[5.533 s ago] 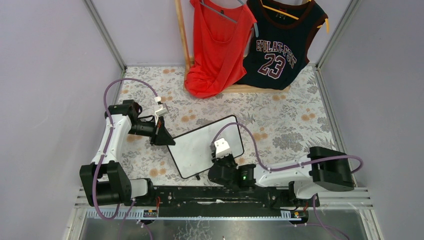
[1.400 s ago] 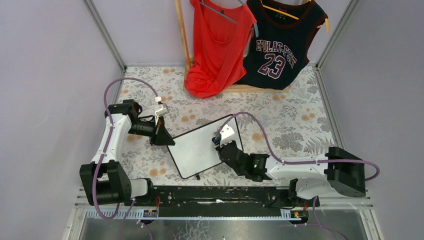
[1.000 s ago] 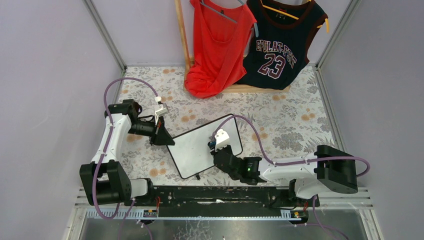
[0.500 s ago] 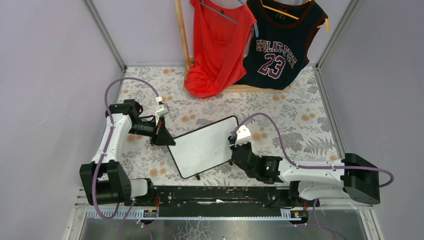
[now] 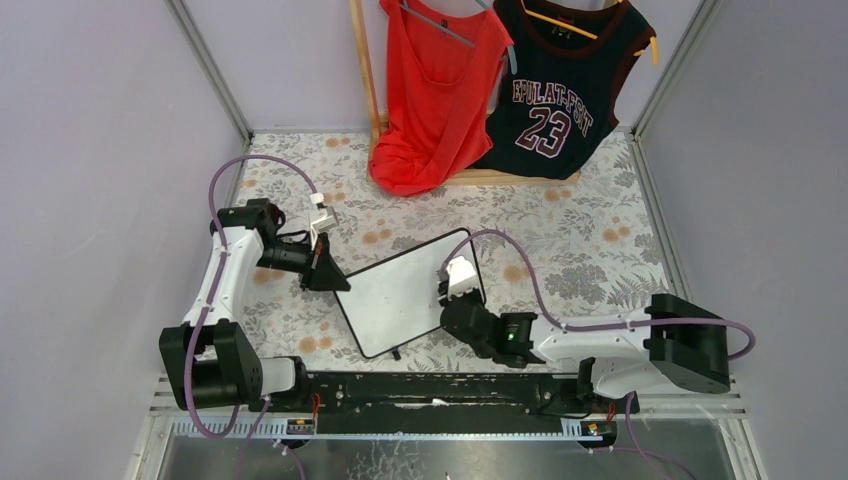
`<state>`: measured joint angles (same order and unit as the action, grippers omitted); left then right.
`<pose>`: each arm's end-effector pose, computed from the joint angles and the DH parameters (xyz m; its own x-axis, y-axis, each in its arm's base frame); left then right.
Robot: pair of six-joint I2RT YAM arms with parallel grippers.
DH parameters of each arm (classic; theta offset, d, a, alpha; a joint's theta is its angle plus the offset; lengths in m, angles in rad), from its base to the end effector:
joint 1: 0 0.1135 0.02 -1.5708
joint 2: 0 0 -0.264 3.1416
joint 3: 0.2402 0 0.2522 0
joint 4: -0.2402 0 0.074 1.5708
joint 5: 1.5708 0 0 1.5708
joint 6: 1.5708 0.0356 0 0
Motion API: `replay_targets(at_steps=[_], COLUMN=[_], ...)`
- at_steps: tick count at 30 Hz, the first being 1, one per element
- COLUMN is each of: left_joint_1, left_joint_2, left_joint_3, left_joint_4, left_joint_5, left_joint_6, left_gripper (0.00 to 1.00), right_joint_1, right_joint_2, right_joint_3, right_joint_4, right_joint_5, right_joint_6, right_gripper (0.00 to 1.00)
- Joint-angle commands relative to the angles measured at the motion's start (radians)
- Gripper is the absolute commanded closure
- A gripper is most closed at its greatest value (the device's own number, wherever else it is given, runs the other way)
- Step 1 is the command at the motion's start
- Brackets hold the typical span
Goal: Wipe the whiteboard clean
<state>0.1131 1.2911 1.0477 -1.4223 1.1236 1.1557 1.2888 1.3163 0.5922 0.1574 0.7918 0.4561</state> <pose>0.1932 -0.0104 0.2774 -0.5212 0.3391 -0.7832 0.8512 0.2722 -0.4487 0.0968 0.2430 0.1985 -0.3578 -0.1228 -0.9257 -0.3900 0.9204 0.0286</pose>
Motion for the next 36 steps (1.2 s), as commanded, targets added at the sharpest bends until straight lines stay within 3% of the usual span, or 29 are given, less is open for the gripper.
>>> replay_targets(at_steps=[1,14,29,36], left_joint_1=[-0.012,-0.013,-0.014,-0.014], left_joint_2=[0.004,0.004,0.009,0.01], left_joint_3=[0.008,0.007,0.009,0.009], left_joint_4=[-0.03,-0.03,-0.031,-0.03], left_joint_5=[0.005,0.005,0.005,0.005], left_joint_6=[0.047,0.047,0.047,0.046], left_gripper=[1.0,1.0,1.0,1.0], right_joint_1=[0.053,0.1,-0.044,-0.042], right_joint_2=[0.086,0.204,-0.099,-0.06], right_joint_3=[0.108,0.172,-0.091,-0.05], right_joint_4=[0.138,0.175,-0.007,0.018], right_joint_5=[-0.064,-0.045,0.051,-0.016], right_joint_6=[0.0,0.031,0.098,0.088], right_gripper=[1.0,1.0,1.0,1.0])
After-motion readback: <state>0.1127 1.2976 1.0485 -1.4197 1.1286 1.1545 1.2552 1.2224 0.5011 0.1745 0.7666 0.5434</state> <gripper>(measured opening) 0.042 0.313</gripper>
